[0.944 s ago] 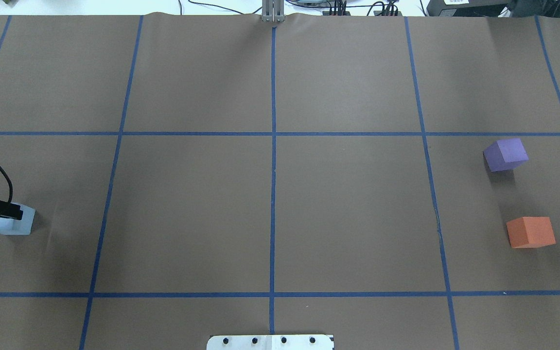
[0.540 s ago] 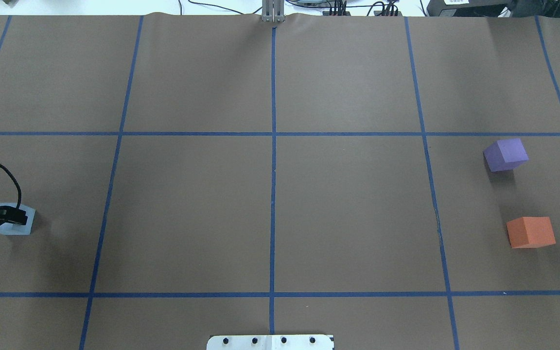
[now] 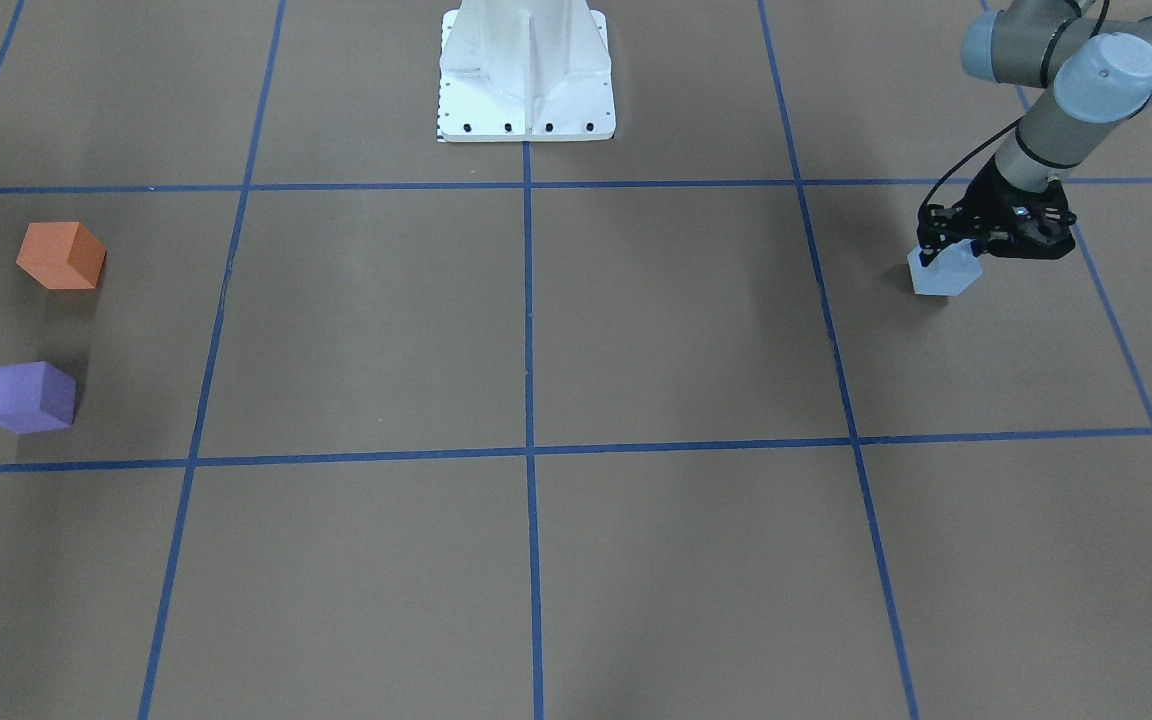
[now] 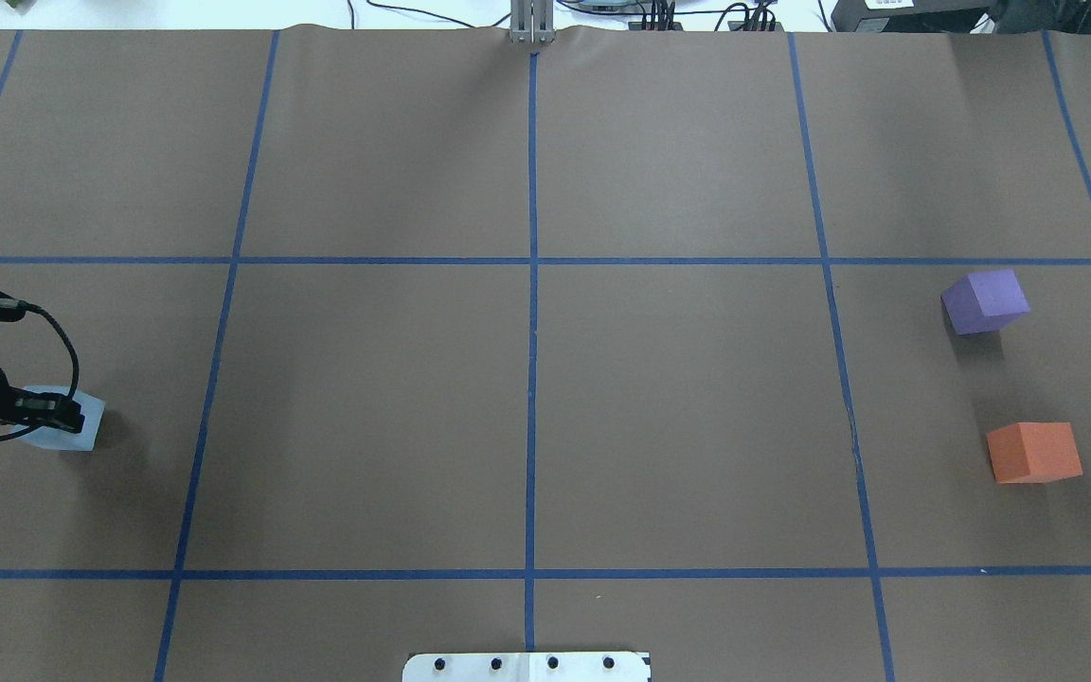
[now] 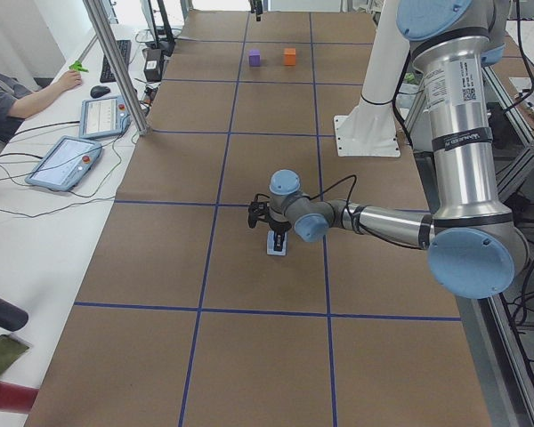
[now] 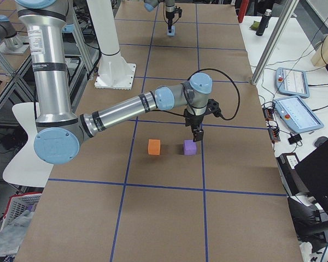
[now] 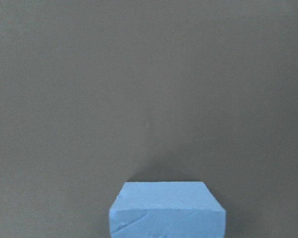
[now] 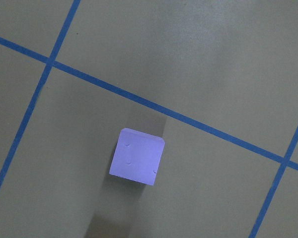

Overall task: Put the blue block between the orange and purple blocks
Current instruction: 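Carry the light blue cube with the left gripper to the table center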

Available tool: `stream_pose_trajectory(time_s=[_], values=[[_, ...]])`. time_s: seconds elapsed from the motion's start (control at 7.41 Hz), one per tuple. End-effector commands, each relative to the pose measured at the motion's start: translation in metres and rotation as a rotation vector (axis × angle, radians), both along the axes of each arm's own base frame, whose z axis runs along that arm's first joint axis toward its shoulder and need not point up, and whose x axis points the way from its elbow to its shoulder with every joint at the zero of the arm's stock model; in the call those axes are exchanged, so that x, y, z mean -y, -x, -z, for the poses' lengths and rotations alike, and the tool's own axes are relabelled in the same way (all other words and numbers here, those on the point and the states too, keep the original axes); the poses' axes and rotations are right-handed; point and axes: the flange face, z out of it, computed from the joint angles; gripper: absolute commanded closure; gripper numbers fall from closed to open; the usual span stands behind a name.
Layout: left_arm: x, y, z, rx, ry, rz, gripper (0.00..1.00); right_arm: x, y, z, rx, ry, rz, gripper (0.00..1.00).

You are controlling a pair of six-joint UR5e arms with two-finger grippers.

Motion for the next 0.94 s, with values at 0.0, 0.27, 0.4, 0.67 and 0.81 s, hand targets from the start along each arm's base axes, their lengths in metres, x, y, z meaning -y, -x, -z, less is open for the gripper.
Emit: stream_pose_trajectory(time_s=[0.0,0.27,0.4,0.67,0.81], values=[[0.047,-0.05,0.135,0.022,0.051,0.001,0.68,0.0,0.001,-0.001,0.0,0.001,0.001,0.0],[0.049,-0.132,0.24,-0.01,0.08,-0.002,0.68,0.001,0.001,0.002,0.001,-0.003,0.001,0.0],[0.054,-0.19,0.279,0.001,0.064,0.046,0.68,0.001,0.001,0.002,0.001,-0.005,0.001,0.0],[0.069,-0.281,0.345,0.005,0.078,0.065,0.67,0.003,0.002,0.005,0.002,-0.009,0.003,0.0],[0.071,-0.316,0.369,0.019,0.07,0.06,0.64,0.002,0.003,0.005,0.01,-0.007,0.005,0.0]])
